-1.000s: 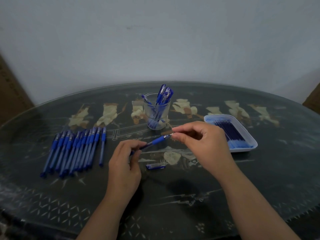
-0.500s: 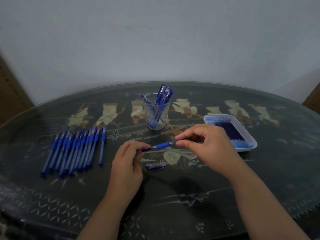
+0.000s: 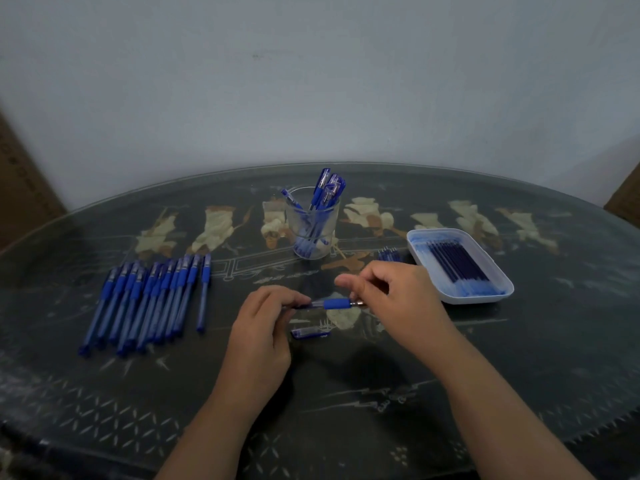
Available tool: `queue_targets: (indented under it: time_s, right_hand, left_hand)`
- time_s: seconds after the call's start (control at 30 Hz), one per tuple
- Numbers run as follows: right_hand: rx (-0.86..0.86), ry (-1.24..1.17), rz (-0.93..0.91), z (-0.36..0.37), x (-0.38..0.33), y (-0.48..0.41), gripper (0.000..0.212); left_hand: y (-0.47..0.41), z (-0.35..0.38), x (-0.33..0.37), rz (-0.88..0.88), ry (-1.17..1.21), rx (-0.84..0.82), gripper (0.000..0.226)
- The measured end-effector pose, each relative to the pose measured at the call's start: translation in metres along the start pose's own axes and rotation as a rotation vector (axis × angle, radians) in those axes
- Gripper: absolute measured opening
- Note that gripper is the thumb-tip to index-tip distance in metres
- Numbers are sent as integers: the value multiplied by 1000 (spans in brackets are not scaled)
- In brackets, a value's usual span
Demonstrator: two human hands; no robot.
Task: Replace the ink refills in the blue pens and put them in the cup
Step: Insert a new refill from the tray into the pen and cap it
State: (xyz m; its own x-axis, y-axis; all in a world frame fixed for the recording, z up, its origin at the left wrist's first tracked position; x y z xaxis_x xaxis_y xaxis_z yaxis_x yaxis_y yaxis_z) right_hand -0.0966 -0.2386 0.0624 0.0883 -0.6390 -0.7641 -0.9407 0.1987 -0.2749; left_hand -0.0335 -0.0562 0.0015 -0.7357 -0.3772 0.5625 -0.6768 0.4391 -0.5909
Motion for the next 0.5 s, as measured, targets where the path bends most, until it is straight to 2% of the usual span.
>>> queue_targets:
  time_s: [0.07, 0.17, 0.3, 0.4, 0.43, 0.5]
  right_hand:
    - [15, -56, 14, -2, 0, 1, 42]
    - [-78, -148, 33, -7, 1, 1, 5]
    - [-62, -138, 37, -4, -1, 1, 10]
    - [-30, -29, 13, -2, -2, 2, 43]
    - [-18, -29, 17, -3, -3, 2, 45]
    - [-25, -108, 30, -7, -2, 2, 30]
  left_hand:
    - [-1, -1, 1, -34, 25, 22, 43]
    - [-2, -3, 2, -82, 60, 63, 44]
    - [-1, -4, 3, -79, 73, 60, 44]
    - [-1, -3, 4, -71, 80, 54, 44]
    - [-1, -3, 4, -72, 81, 56, 44]
    - [-2, -3, 5, -76, 82, 61, 45]
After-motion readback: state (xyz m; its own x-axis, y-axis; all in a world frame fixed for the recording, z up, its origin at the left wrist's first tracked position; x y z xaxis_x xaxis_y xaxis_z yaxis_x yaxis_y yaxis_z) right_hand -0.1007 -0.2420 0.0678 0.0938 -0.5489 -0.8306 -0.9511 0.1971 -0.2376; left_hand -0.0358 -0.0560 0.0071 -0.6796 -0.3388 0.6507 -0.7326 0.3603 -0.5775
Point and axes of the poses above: each hand's wrist, its own y-axis away from the middle knuckle, its own z-axis out of the palm, x = y × z, the point moved 1 cm from there along -y, towards the middle knuckle, and after that the axes turned 4 degrees about -x, right-handed, at the moved point
